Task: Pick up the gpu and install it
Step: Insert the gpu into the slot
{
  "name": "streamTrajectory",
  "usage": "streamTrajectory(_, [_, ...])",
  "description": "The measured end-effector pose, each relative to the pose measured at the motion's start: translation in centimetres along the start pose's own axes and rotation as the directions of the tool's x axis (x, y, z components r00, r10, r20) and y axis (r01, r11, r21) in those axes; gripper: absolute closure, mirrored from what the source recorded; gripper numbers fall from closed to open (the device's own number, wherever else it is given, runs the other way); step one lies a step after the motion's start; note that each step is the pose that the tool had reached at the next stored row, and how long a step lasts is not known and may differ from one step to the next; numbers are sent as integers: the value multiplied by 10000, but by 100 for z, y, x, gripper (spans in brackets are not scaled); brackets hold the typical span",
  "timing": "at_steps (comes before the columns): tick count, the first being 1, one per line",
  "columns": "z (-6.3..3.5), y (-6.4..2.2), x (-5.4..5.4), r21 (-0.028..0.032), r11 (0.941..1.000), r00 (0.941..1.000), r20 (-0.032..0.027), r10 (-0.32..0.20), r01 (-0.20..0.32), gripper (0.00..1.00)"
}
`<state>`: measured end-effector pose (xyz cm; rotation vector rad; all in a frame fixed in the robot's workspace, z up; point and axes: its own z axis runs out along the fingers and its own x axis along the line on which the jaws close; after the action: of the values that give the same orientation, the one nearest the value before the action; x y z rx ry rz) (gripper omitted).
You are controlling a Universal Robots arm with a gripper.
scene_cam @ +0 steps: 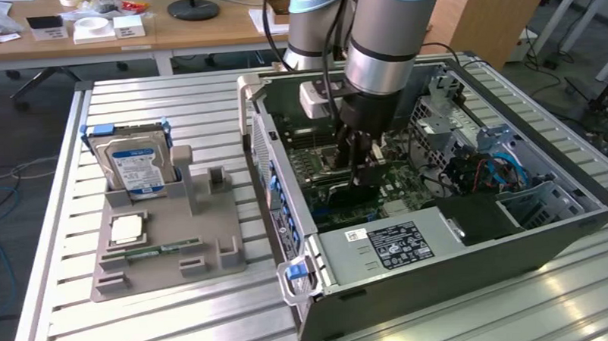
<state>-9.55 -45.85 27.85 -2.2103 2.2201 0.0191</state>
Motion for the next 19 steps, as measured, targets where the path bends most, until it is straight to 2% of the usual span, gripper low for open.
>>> streamTrajectory(6, [-99, 0, -1, 0, 10000, 10000, 3, 0, 0, 43])
streamTrajectory(13, [-102, 0, -1, 0, 10000, 10000, 5, 0, 0, 43])
streamTrajectory(14, [-103, 0, -1, -2, 10000, 10000, 18, -1, 1, 43])
streamTrajectory(17, [-106, 0, 1, -1, 10000, 9999, 139, -1, 1, 43])
streamTrajectory(19, [-108, -1, 3, 0, 10000, 9999, 168, -1, 1, 43])
